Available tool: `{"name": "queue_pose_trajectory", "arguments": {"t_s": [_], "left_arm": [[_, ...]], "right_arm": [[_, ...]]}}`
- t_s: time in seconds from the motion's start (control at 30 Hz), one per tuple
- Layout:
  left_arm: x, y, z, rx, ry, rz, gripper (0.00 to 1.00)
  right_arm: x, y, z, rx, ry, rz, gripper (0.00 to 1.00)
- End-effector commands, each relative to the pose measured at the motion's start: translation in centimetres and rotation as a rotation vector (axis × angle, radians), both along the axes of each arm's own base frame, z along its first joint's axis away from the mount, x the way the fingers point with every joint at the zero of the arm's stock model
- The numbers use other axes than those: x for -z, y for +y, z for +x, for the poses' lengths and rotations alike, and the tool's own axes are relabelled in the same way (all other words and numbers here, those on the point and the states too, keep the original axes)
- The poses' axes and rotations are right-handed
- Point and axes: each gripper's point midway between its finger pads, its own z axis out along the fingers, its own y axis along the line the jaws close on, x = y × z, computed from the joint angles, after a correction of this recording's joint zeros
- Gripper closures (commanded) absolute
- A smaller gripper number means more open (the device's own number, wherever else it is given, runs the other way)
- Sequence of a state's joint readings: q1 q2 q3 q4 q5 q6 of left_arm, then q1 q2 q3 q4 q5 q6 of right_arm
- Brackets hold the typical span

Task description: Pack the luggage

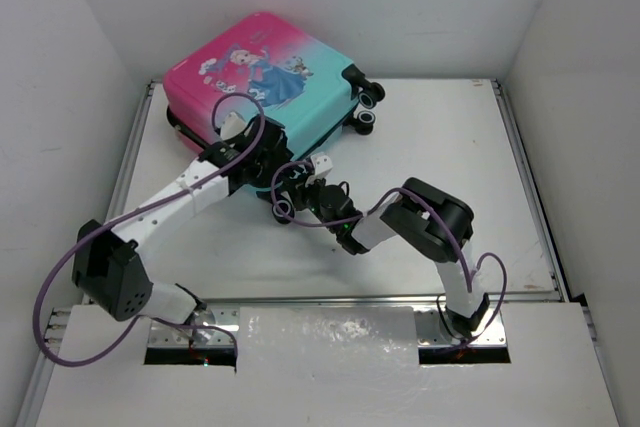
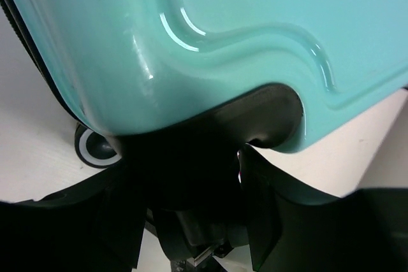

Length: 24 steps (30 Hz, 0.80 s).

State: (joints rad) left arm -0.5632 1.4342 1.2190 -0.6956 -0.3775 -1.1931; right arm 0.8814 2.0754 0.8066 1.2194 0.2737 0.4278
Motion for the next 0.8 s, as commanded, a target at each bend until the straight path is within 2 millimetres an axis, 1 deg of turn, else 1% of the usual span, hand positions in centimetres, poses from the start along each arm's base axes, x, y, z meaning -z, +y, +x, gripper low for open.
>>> {"name": "queue_pose_trajectory", "arguments": {"t_s": [0.0,0.03,0.07,0.17,0.23,0.3,0.37,0.43,0.47,0.5,0.53,0.57,0.6,0.67,0.7,0.73,0.77], "left_arm": [[-2.4,3.6,-0.1,-0.061,-0.145,0.104,1.00],[-2.5,4.4,-0.5,-0.094,-0.163,0.097,1.00],[-2.6,4.5,-0.4,-0.116,-0.170,0.093,1.00],[-3.2,5.6,-1.1,-0.175,-0.214,0.061,1.00],[-3.5,5.6,-1.1,-0.182,-0.234,0.041,1.00],[-3.4,5.6,-1.0,-0.183,-0.239,0.036,1.00],[-3.0,5.7,-1.1,-0.199,-0.232,0.029,1.00],[-3.1,5.9,-1.2,-0.224,-0.243,0.012,1.00],[-3.1,6.4,-1.2,-0.246,-0.260,0.014,1.00],[-3.0,6.5,-1.2,-0.259,-0.269,0.011,1.00],[-3.1,6.8,-1.1,-0.276,-0.280,0.007,1.00],[-3.3,7.4,-1.0,-0.310,-0.297,0.021,1.00],[-3.5,7.6,-0.8,-0.317,-0.310,0.029,1.00],[-4.1,7.4,0.0,-0.316,-0.336,0.041,1.00],[-4.3,7.6,0.2,-0.319,-0.341,0.062,1.00],[-4.7,7.7,0.4,-0.324,-0.339,0.077,1.00],[-5.0,7.9,0.5,-0.327,-0.344,0.096,1.00]], "right_arm": [[-5.9,-6.5,5.9,0.435,-0.053,0.114,1.00],[-5.8,-7.6,6.1,0.493,-0.043,0.100,1.00],[-5.3,-8.1,6.2,0.518,-0.033,0.079,1.00],[-6.8,-8.7,6.4,0.565,-0.045,0.078,1.00],[-7.3,-8.2,6.3,0.542,-0.061,0.083,1.00],[-7.9,-7.6,6.5,0.519,-0.073,0.073,1.00],[-7.8,-7.3,6.7,0.508,-0.081,0.051,1.00],[-7.2,-7.5,7.1,0.508,-0.058,0.043,1.00],[-6.9,-7.5,7.1,0.493,-0.052,0.061,1.00],[-7.0,-6.8,7.0,0.435,-0.058,0.062,1.00],[-7.2,-6.6,7.0,0.424,-0.069,0.062,1.00],[-6.7,-6.4,7.1,0.413,-0.055,0.044,1.00],[-6.6,-6.0,7.1,0.381,-0.052,0.039,1.00],[-7.1,-4.4,7.6,0.217,-0.076,0.084,1.00],[-7.2,-1.5,6.0,-0.004,-0.077,0.104,1.00],[-6.1,-1.3,5.9,-0.035,-0.027,0.121,0.97],[-4.9,-2.5,6.6,0.007,0.021,0.112,0.85]]}}
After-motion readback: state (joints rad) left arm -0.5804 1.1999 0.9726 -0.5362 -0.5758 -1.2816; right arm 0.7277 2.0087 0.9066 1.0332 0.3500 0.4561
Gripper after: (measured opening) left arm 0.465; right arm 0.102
